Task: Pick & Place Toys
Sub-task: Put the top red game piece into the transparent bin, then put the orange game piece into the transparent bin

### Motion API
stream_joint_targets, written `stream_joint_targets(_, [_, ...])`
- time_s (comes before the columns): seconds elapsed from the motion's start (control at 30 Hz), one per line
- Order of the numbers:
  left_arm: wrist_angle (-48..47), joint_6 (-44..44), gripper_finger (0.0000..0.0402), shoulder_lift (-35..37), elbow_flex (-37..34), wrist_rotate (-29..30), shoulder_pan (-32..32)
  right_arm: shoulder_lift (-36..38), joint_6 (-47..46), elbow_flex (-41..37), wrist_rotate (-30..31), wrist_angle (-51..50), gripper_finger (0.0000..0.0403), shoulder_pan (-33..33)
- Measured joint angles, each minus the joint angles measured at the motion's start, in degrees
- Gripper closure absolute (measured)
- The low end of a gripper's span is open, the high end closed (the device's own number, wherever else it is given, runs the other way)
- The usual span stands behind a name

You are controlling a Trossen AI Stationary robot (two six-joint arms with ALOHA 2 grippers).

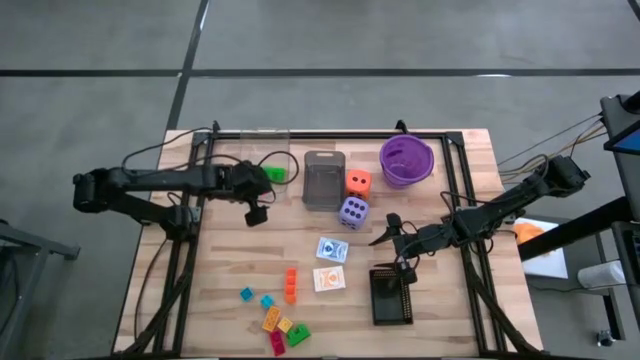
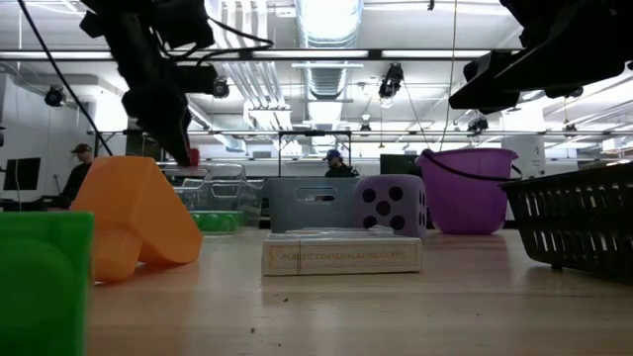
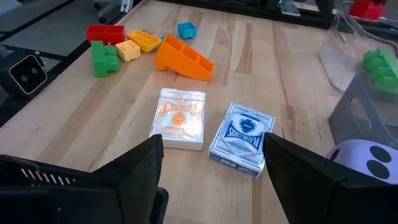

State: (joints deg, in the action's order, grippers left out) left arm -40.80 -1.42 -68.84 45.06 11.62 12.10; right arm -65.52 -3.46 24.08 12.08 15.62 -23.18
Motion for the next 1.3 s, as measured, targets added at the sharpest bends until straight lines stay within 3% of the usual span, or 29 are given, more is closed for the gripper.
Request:
stream_joint_targets(0.37, [1.49,0.04,0.0020,0.00,-2.97,1.49,0.00,0.00,0.02,0.00,0.02,0.00,0.0128,0.02])
stream_joint_targets(0.63, [-0.09,0.76,0.0020,0.80,3.77,1.69,-0.05,0.00,0.02,0.00,0.01,0.02,0.0128,0.00])
stream_joint_targets(0.8, [-0.38,-0.82,0.0020,1.92,6.47,-8.17,-2.02,-0.02,0.02,-0.02,0.01,0.04,0.0128,0.00])
stream_joint_targets(0.9, [2.90,-3.14,0.0020,1.95,5.39,-14.22,-6.81,-0.02,0.02,-0.02,0.00,0.04,0.0128,0.00])
stream_joint_targets(1.03, [9.78,-2.85,0.0020,0.64,1.70,-14.96,-19.03,-0.02,0.13,-0.02,0.00,0.04,0.0128,0.01])
stream_joint_targets(1.2, [19.23,5.83,0.0020,-1.96,-0.85,-2.77,-35.15,-0.02,0.42,-0.02,0.02,0.04,0.0128,0.02])
stream_joint_targets(1.3, [20.57,12.22,0.0020,-4.04,-0.52,4.38,-40.75,-0.02,0.44,-0.02,0.02,0.02,0.0128,0.01])
